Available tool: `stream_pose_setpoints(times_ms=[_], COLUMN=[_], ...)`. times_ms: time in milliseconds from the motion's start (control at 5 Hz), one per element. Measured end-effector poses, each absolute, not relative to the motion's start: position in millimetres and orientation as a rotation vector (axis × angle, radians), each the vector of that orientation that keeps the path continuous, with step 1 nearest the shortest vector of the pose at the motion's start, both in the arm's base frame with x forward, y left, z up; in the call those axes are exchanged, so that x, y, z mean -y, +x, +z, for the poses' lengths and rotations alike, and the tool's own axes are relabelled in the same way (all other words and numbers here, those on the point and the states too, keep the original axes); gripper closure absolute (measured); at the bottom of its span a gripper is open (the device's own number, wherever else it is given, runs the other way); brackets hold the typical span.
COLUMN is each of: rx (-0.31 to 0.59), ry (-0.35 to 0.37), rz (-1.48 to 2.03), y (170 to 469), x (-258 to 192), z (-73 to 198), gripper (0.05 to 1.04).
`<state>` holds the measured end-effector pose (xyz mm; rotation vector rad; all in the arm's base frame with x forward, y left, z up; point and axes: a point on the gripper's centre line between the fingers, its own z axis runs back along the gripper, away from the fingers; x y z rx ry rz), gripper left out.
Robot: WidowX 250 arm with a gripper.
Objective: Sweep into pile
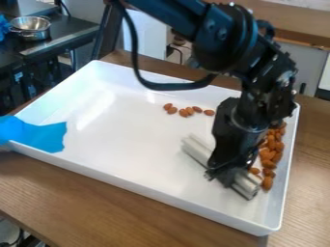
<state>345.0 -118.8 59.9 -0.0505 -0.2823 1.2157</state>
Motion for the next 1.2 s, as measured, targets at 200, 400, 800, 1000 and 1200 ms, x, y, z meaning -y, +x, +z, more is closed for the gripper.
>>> stream_pose_setpoints(times_ms=[200, 400, 800, 1000, 1200], rx=[0.289, 0.317, 0.355, 0.271, 0.245], ry=[-0.071, -0.063, -0.032, -0.052, -0.134], rz=[1.270, 1.296, 1.262, 1.179, 1.050], y=[366.8, 384.7, 404.2, 392.5, 373.2], x=[114.4, 113.3, 104.4, 69.5, 22.2], z=[67.5, 67.3, 72.8, 108.6, 150.5], gripper=[0.703, 0.704, 0.704, 0.704, 0.704])
